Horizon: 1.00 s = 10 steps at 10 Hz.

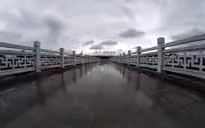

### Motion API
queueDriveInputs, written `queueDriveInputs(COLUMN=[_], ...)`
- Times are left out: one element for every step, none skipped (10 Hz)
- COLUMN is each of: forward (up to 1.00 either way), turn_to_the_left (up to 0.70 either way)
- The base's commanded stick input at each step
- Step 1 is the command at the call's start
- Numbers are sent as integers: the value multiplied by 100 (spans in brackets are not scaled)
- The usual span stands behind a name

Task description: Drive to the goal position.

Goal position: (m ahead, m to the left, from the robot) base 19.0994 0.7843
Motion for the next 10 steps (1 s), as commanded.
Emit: queueDriveInputs(forward=[40,40,40,40,40,40,40,40,40,40], turn_to_the_left=[0,0,0,0,0,0,0,0,0,0])
